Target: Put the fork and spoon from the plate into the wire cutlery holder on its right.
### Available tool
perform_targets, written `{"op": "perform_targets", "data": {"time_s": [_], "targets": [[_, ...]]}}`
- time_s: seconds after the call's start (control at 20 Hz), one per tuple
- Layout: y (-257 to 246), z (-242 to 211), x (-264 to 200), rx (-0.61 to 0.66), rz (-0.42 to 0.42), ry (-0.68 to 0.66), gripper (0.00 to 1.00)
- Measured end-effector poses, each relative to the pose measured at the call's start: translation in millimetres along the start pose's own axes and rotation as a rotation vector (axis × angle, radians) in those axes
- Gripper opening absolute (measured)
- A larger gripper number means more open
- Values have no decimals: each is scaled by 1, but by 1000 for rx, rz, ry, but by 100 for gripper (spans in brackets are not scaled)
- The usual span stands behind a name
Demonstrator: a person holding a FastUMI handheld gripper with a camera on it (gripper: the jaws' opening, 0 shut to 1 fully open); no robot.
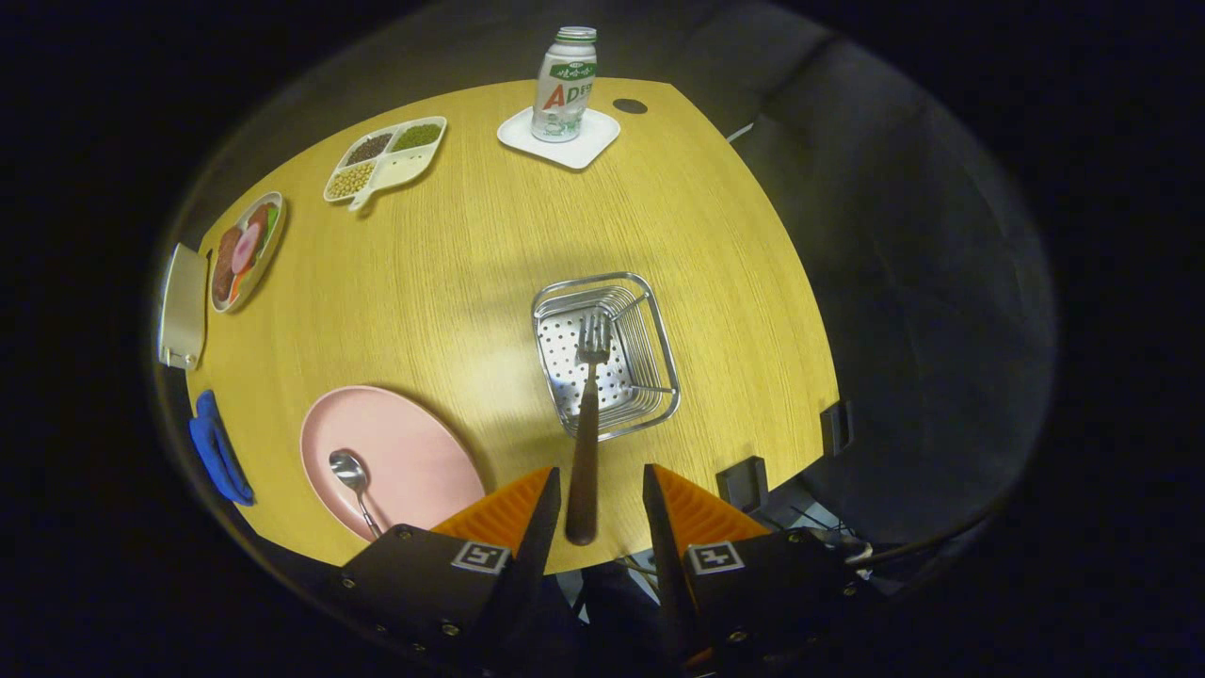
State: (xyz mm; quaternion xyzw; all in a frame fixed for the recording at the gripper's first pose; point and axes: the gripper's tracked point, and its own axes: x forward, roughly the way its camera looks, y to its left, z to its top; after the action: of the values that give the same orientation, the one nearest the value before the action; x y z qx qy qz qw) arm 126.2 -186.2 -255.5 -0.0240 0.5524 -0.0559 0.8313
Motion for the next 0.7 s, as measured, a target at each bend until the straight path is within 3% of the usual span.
{"op": "perform_targets", "data": {"time_s": [0.7], "targets": [[19,-26,-47,-30,-98,-63,55]]}}
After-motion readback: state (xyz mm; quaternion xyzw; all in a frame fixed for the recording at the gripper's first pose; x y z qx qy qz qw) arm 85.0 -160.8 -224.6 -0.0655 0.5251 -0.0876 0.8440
